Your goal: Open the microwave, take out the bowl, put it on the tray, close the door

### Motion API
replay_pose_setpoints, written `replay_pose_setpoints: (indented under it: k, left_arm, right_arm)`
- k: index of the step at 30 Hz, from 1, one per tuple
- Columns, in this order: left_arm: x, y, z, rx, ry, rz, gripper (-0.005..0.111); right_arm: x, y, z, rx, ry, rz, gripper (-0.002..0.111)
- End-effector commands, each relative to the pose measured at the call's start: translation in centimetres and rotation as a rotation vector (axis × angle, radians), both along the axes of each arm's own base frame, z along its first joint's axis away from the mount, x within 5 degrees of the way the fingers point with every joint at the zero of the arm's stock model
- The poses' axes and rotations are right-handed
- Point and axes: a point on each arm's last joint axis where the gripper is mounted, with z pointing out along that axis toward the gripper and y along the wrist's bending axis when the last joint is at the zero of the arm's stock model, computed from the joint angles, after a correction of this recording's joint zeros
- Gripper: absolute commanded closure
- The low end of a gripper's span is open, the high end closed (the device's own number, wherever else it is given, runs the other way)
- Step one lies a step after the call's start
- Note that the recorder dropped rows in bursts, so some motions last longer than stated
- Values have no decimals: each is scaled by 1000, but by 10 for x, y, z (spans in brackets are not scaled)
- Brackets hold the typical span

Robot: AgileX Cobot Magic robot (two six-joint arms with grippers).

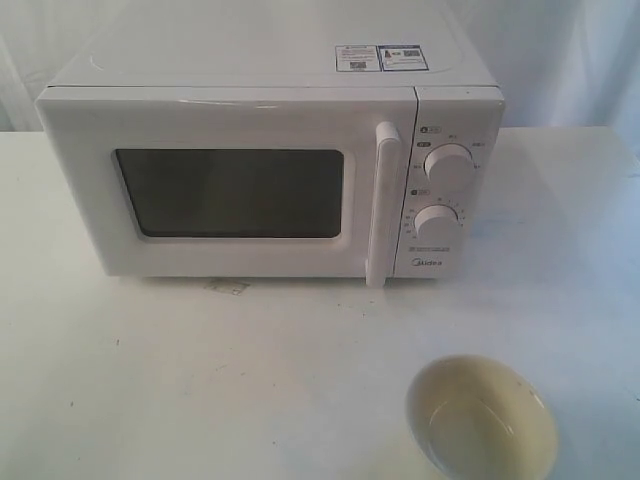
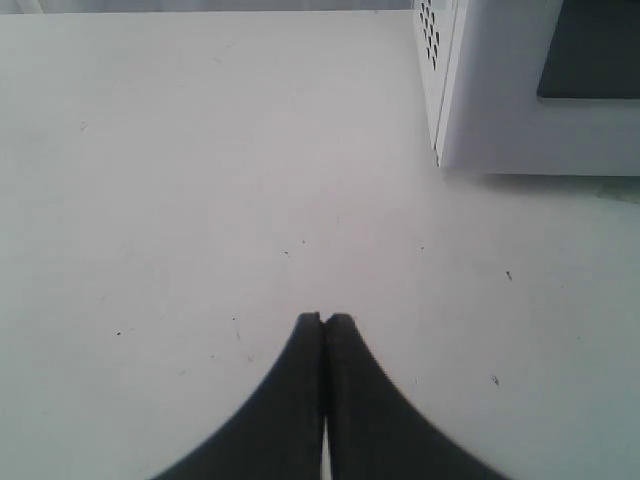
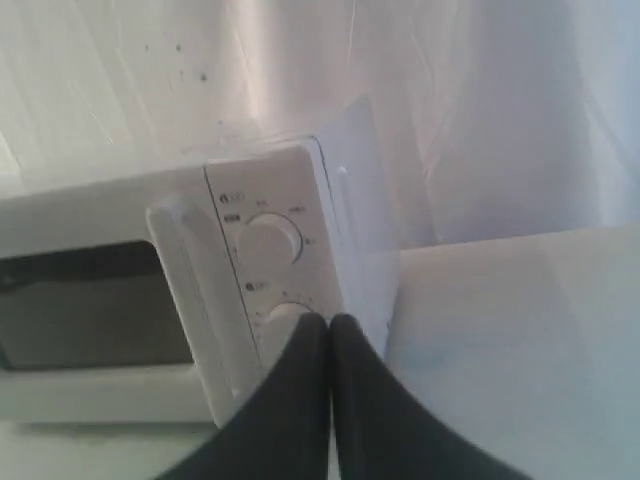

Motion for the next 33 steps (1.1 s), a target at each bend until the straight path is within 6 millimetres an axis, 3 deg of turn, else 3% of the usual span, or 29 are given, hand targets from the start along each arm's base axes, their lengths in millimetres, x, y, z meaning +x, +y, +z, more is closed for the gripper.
replay_pose_setpoints:
  k: [1,12,33]
  left_arm:
    - [0,0,-1,-2,1,4,107]
    - [0,0,-1,-2,1,4,107]
    - [0,0,-1,-2,1,4,107]
  right_arm:
    - [2,-2,-22,-111,106,-22,108]
    - [0,-2,-43,-159,299,-14,108]
    - [0,-4,-44,-181,309,-49,108]
